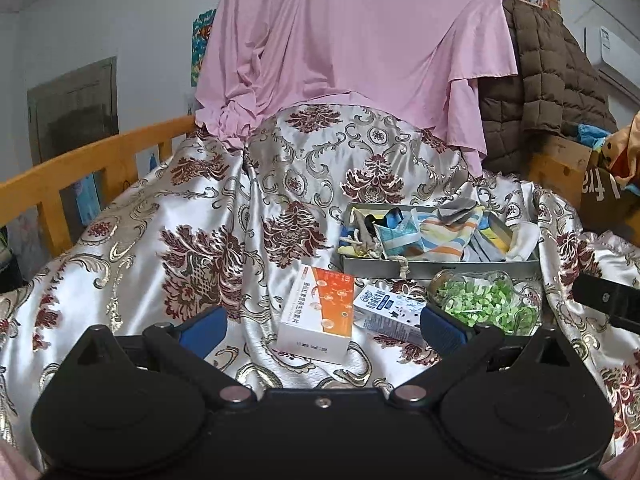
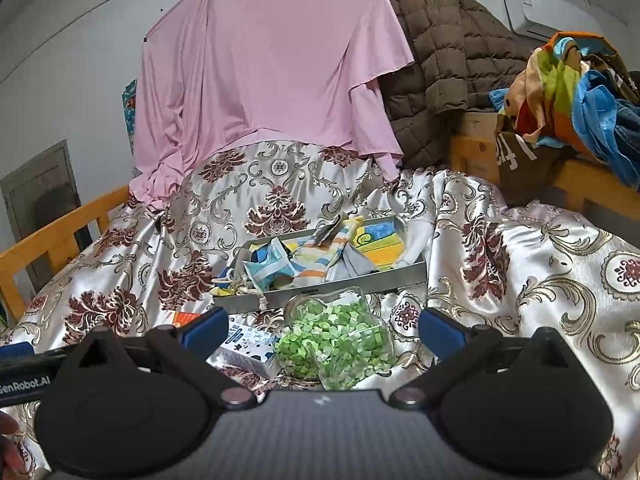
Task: Organize soft objects
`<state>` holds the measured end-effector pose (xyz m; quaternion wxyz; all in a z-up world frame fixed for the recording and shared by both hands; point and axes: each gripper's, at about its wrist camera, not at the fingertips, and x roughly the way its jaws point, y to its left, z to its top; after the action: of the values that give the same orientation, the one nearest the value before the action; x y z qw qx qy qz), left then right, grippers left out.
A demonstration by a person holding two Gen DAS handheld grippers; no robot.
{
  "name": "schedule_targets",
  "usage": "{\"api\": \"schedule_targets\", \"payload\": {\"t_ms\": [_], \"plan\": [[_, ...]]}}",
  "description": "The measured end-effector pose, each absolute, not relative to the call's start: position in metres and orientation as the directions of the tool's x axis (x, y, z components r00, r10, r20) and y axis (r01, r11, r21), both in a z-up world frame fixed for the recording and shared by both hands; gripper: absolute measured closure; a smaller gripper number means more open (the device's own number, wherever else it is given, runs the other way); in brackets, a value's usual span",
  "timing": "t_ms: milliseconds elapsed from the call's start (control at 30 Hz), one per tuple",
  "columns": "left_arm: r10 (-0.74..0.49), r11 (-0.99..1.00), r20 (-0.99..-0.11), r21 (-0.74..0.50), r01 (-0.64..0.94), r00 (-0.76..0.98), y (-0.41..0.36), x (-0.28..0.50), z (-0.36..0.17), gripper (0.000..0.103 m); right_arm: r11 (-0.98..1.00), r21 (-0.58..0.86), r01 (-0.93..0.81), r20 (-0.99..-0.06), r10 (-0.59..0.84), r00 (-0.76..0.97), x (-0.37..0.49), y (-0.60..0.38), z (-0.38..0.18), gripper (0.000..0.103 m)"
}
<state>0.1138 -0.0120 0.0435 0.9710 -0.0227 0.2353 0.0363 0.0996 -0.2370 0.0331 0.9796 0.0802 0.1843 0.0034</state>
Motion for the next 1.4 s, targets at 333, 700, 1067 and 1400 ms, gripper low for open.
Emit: {"api": "schedule_targets", "payload": {"t_ms": [333,700,1067,1400], "plan": [[0.092,0.995,-0.424,0.015,-0.094,0.901,-0.015,0.095,0.045,0.001,0.991,0.135,0.017,-0.325,0.028,0.945,0.082,-0.229,0.027,0.000],[0.165,0.986,-0.413,0.098,-0.137,0.896,-0.015,0.080,0.042,0.001,0.997,0.079,0.002,-0.329,0.024,0.944,0.072,-0.214,0.022,0.000],[0.196,0.980,-0.415,0.073,-0.182,0.888,-0.007,0.077,0.042,0.001,0.998,0.062,0.006,-0.365,0.018,0.931,0.069,-0.206,0.017,0.000],[0.195,0.981,-0.420,0.088,-0.174,0.886,-0.009,0.077,0.040,0.001,0.999,0.050,0.014,-0.419,0.008,0.908,0.076,-0.207,0.012,0.000]]}}
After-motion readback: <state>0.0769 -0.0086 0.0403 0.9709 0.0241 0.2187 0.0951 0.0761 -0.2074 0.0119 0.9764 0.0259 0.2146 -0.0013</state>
